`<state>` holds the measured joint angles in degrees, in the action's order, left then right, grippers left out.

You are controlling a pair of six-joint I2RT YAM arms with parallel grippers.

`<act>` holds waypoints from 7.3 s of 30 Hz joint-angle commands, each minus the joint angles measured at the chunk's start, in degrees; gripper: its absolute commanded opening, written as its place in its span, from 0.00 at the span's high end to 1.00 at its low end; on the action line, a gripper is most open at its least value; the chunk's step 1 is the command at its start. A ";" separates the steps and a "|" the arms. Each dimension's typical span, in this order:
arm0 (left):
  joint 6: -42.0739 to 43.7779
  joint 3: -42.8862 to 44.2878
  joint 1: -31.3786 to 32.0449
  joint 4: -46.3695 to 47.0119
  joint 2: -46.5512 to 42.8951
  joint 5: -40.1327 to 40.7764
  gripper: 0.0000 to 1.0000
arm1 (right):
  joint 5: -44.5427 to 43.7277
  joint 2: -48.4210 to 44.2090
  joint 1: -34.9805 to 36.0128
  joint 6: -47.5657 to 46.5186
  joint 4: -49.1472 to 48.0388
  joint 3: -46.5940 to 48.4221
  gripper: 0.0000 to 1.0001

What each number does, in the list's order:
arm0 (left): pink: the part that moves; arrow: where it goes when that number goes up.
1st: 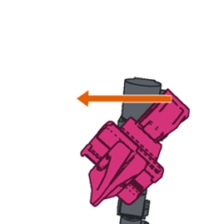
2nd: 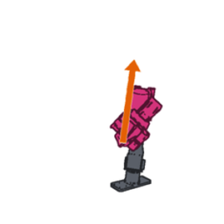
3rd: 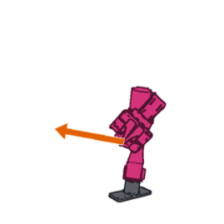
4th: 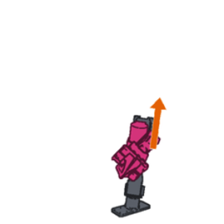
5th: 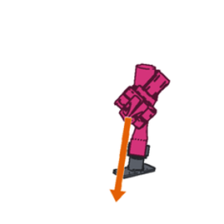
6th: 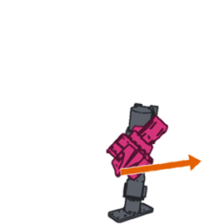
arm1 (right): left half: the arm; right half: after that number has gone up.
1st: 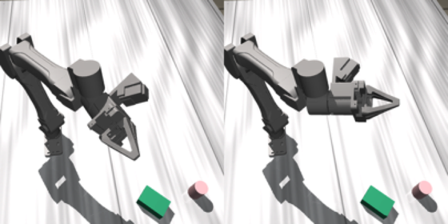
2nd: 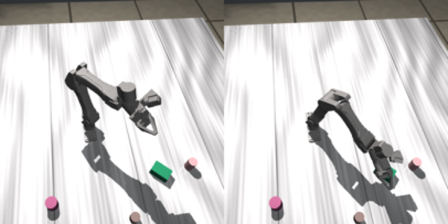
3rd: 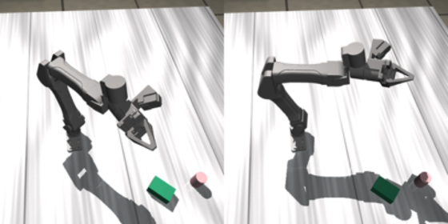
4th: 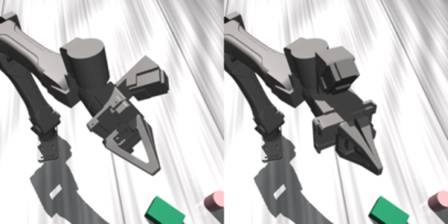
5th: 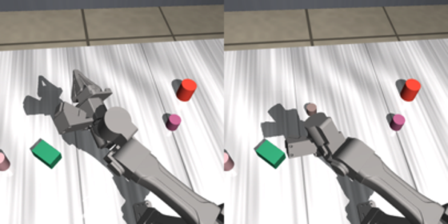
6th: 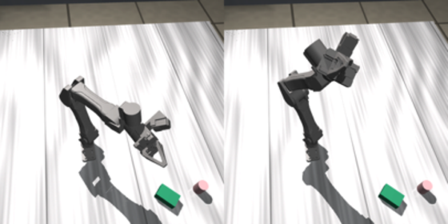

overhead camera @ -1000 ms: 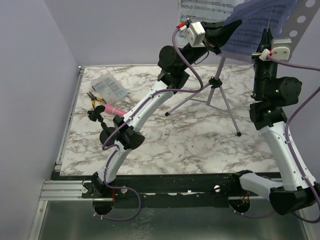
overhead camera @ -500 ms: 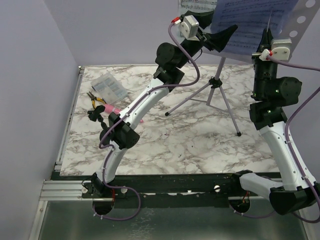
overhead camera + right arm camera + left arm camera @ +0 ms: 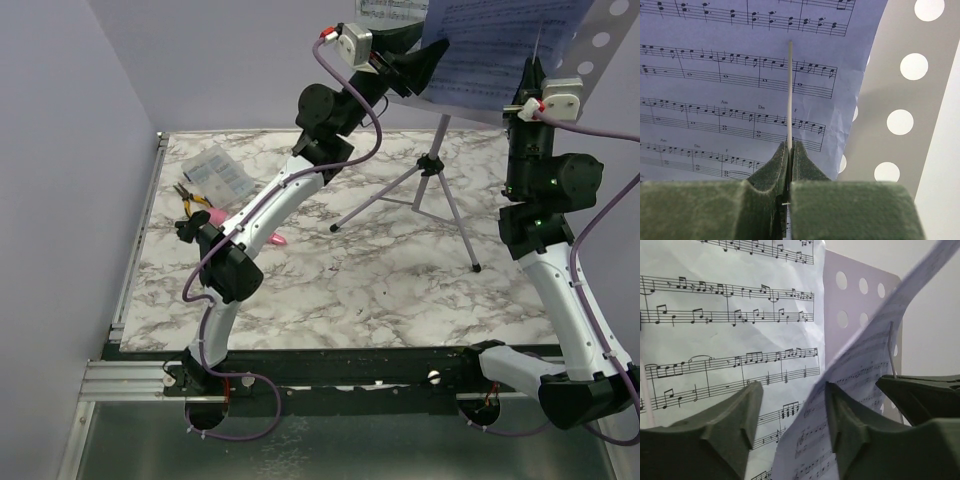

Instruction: Set up the instrument practice props

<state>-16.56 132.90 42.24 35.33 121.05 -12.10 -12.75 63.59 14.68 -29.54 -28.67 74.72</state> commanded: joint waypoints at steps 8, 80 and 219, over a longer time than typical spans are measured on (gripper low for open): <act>-2.90 14.28 0.83 -0.16 7.17 0.86 0.67 | 5.98 -0.80 0.50 1.59 0.39 -0.52 0.99; -11.67 -51.80 0.31 -24.45 -45.84 -5.68 0.01 | 17.43 -33.23 0.53 49.43 49.33 -19.48 0.04; 2.41 -85.34 -1.73 -21.80 -68.23 23.40 0.03 | -20.36 15.24 12.26 56.92 14.28 -35.43 0.78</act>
<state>-13.89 46.89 40.56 13.93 52.95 12.82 -39.03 80.95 29.54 35.48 -8.27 44.01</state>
